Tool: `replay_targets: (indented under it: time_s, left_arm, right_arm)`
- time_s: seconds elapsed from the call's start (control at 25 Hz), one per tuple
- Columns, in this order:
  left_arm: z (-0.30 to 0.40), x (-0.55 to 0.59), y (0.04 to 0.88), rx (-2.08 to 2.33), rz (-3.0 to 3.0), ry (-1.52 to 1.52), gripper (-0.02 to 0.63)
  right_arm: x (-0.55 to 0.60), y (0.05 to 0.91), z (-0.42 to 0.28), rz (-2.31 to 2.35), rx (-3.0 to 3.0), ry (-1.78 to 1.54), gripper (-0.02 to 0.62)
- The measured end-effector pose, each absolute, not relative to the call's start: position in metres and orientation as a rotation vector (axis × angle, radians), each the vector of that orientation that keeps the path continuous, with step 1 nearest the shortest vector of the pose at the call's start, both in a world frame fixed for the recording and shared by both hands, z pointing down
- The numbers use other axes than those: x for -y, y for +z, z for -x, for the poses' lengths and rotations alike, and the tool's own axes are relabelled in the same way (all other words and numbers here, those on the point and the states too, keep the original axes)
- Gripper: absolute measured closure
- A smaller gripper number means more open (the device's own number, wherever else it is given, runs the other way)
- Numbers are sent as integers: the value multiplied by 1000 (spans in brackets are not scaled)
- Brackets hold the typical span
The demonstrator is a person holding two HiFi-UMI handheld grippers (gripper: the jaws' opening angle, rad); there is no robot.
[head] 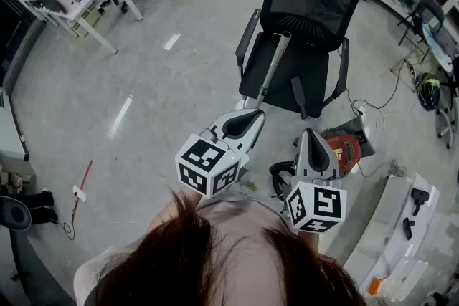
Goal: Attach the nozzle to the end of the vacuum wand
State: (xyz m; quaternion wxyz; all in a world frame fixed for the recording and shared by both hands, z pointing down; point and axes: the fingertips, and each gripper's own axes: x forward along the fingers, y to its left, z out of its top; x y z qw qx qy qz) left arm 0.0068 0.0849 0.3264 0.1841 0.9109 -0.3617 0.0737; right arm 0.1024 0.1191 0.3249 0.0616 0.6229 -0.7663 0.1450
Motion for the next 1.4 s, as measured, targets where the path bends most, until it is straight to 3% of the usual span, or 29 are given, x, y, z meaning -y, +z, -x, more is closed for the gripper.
replay_targets:
  time_s: [1.4]
  left_arm:
    - [60,85,339,609,-2747,284,589]
  right_arm:
    - [33,328,-29,-2229,2156,517,569]
